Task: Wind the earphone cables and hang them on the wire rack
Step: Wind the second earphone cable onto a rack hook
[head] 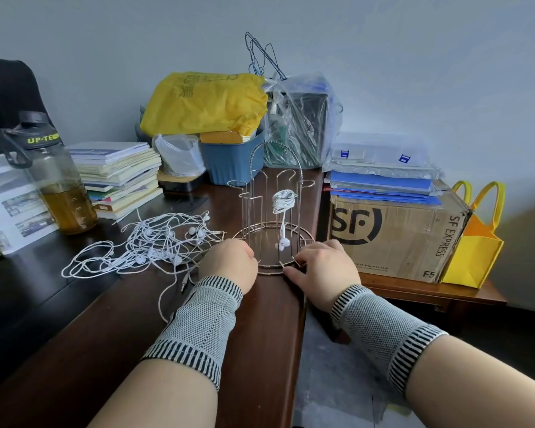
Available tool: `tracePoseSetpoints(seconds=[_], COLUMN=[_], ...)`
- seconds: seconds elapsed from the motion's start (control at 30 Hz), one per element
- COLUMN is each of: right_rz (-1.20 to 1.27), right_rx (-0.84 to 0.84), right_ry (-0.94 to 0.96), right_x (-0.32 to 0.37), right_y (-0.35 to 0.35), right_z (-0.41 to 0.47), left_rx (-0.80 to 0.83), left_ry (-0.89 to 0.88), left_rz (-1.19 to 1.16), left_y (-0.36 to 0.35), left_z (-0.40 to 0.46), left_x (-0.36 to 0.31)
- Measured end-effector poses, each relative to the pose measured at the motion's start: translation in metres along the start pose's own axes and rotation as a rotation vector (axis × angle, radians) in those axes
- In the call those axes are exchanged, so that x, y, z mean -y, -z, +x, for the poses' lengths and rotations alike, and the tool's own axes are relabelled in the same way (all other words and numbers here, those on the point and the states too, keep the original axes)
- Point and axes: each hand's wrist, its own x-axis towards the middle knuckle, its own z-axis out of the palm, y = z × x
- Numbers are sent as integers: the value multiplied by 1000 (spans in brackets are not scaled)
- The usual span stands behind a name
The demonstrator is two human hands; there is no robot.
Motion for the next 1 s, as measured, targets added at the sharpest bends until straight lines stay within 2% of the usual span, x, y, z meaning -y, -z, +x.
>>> tracePoseSetpoints(seconds=[0.23, 0.43, 0.63, 0.8, 1.0], right_rz=[-67, -126, -117, -177, -173], right_rx=[72, 130, 171, 159, 240], right_ry=[29, 118, 43, -4, -76], right_x=[29, 33, 39, 36, 35], right_y=[-2, 1, 3, -4, -5], right_z=[6, 3, 5, 5, 8], left_rx=[33, -155, -20, 25, 41], left_ry=[-102, -35, -22, -123, -185], left_rz=[-58, -107, 2, 26, 28], left_y=[-4, -3, -5, -4, -9], left_z=[-2, -1, -2, -4, -1], left_x=[-5, 0, 1, -4, -3])
